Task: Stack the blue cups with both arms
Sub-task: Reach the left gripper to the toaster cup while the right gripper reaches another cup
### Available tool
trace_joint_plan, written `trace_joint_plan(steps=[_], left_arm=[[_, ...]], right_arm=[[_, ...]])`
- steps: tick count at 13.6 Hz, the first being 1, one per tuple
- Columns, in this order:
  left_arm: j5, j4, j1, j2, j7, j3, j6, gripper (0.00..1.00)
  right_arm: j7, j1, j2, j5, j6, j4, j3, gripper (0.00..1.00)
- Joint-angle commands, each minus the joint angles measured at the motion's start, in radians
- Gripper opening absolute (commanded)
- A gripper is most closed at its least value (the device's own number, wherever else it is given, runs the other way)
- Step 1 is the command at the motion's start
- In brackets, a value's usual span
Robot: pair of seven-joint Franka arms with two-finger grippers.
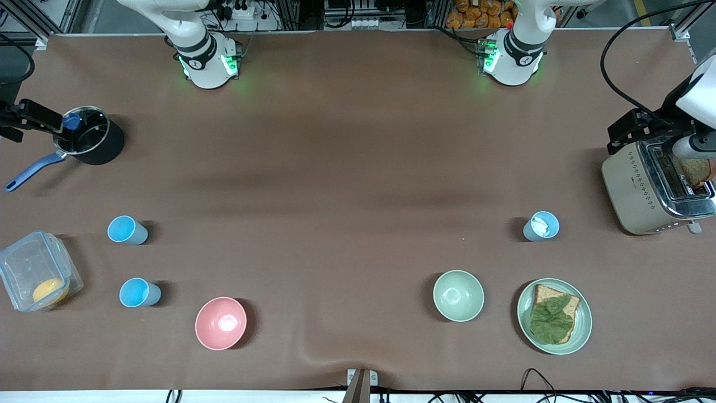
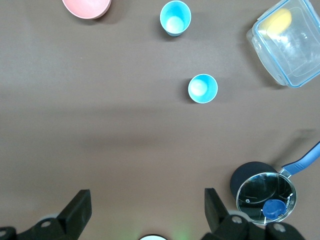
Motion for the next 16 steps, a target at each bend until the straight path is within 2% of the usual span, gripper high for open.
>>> trace_joint_plan(steps=[1, 3, 5, 6, 11, 13, 14, 16], left_arm=[[-0.025, 0.022, -0.001, 0.006, 0.003, 0.008, -0.044, 1.00], [-0.021, 0.021, 0.008, 0.031, 0.015, 0.011, -0.046, 1.00], [-0.025, -0.010, 0.043, 0.113, 0.053, 0.010, -0.021, 1.00], [-0.024, -0.061, 0.054, 0.134, 0.055, 0.010, 0.056, 1.00], [-0.016, -0.491, 0.115, 0.133, 0.038, 0.008, 0.593, 1.00], [-0.018, -0.629, 0.121, 0.144, 0.029, 0.007, 0.791, 1.00], [-0.018, -0.666, 0.123, 0.162, 0.029, 0.007, 0.863, 1.00], [-0.018, -0.679, 0.121, 0.212, 0.025, 0.005, 0.905, 1.00]], right_arm=[[-0.004, 0.002, 0.000, -0.005, -0.005, 0.006, 0.004, 1.00], [-0.006, 0.007, 0.000, -0.005, -0.005, 0.006, 0.005, 1.00], [-0.006, 0.007, 0.000, -0.004, -0.005, 0.006, 0.007, 1.00], [-0.006, 0.010, 0.000, -0.004, -0.005, 0.004, 0.008, 1.00], [-0.021, 0.013, -0.012, -0.002, -0.010, 0.004, 0.008, 1.00], [-0.021, 0.009, -0.007, -0.010, -0.013, 0.004, 0.007, 1.00], [-0.021, 0.007, -0.003, -0.013, -0.016, 0.000, 0.005, 1.00], [-0.020, 0.001, 0.020, -0.016, -0.018, -0.010, 0.005, 1.00]])
